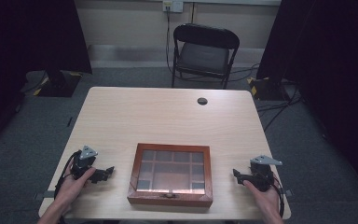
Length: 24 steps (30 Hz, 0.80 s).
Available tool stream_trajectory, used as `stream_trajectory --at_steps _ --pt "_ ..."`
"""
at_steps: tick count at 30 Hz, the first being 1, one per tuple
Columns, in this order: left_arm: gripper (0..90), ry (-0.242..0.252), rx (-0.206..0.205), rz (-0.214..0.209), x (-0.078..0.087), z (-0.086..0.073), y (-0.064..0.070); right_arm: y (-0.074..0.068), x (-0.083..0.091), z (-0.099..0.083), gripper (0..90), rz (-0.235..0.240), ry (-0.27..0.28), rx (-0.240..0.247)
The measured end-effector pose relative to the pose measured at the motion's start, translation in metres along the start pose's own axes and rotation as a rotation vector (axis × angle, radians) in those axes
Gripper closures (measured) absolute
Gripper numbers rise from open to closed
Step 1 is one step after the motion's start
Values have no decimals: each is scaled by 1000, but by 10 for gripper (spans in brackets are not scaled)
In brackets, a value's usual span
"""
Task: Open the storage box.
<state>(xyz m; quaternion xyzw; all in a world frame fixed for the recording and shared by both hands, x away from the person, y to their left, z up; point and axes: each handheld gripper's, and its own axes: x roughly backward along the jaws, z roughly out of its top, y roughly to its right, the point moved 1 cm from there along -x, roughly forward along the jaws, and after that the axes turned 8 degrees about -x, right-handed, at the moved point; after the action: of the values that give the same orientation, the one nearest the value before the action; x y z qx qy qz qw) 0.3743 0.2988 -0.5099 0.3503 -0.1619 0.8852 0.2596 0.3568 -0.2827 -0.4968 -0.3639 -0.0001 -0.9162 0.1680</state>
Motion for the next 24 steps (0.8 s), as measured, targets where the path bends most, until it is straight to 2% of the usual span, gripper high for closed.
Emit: stream_trajectory --at_steps 2,4,8,12,15,17,18,22,24 --pt "0 0 0 -1 0 0 0 -2 5 4 282 27 10 2" --pt "0 1 1 0 0 0 0 -5 11 8 286 52 40 -1" --pt "0 0 -1 1 0 0 0 -13 12 9 350 124 5 -11" --pt "0 0 0 0 0 0 0 -22 17 15 419 163 33 15" --pt "0 3 3 -1 0 0 0 -29 21 20 482 229 34 29" --pt "0 6 9 -6 -1 0 1 -34 21 25 508 245 32 51" --pt "0 5 6 -5 -1 1 1 -36 21 27 533 275 31 54" --pt "0 5 6 -5 -1 1 0 -45 28 36 582 341 44 51" --pt "0 7 8 -4 -1 1 1 -51 29 39 583 318 30 57"
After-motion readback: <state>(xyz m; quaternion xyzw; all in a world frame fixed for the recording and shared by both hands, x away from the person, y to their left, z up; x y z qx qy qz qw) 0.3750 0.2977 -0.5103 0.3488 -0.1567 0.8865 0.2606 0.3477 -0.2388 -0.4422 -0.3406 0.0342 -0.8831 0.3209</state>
